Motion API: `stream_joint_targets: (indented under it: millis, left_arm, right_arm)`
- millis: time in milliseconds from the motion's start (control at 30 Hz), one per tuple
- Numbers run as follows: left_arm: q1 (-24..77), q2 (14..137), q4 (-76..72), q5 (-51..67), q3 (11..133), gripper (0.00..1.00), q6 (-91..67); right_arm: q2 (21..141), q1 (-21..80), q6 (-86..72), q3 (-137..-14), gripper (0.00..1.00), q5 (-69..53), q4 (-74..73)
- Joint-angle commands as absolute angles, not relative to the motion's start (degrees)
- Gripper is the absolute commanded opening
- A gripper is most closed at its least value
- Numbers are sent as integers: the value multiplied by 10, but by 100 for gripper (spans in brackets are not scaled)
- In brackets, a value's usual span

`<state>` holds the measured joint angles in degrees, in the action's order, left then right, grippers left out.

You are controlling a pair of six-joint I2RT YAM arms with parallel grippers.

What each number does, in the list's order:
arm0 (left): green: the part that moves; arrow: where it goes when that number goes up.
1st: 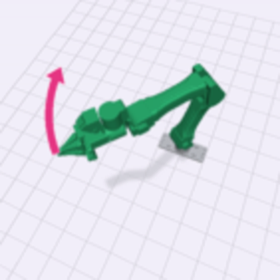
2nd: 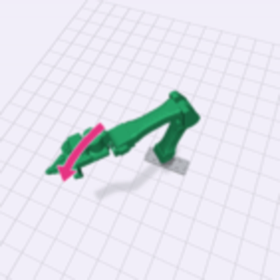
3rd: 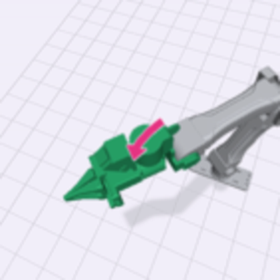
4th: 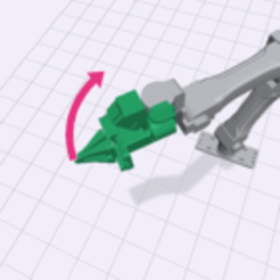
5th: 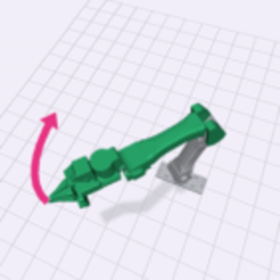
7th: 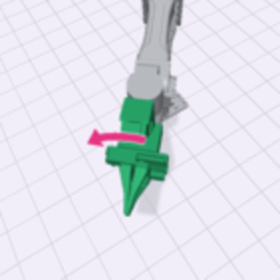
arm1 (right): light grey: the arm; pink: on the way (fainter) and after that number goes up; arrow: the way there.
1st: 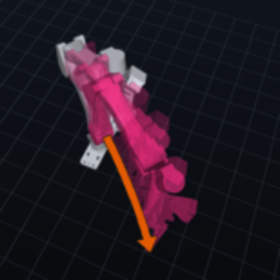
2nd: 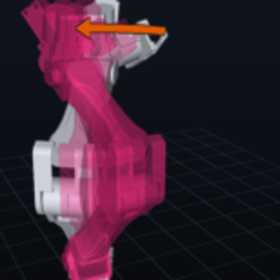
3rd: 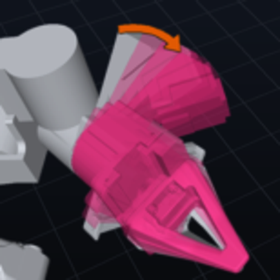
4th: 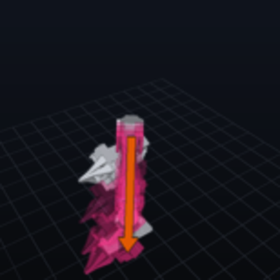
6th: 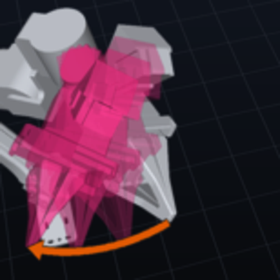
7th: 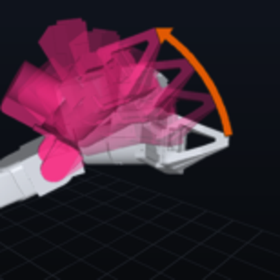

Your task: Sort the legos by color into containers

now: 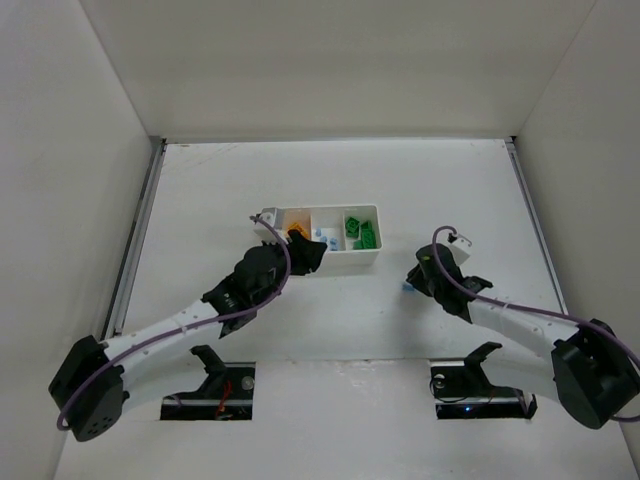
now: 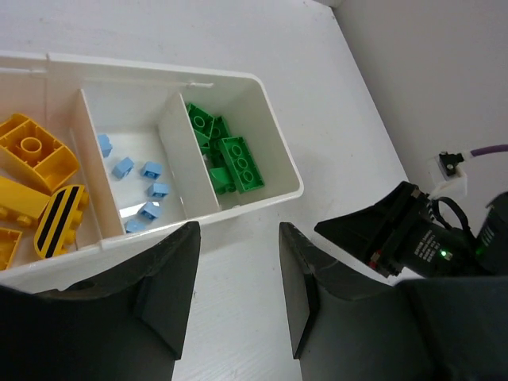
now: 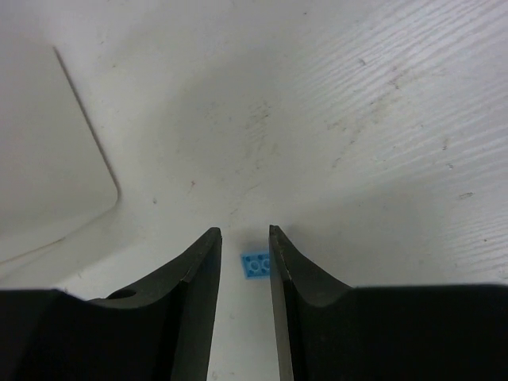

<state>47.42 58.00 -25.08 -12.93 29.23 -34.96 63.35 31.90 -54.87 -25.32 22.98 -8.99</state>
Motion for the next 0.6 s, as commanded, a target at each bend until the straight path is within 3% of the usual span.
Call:
stream_joint_targets:
  millis: [0,333,567]
  left_arm:
    - [474,531,-279,-129,262,41,-349]
    - [467,471,-286,-111,224,41,-353]
    - [449,429,-280,-110,211,41,-353]
  right_arm:
    - [641,311,-578,-272,36,248,-120]
    - [669,313,-620,-293,35,238,-155]
    - [707,355,-663,-298,32,165,-113]
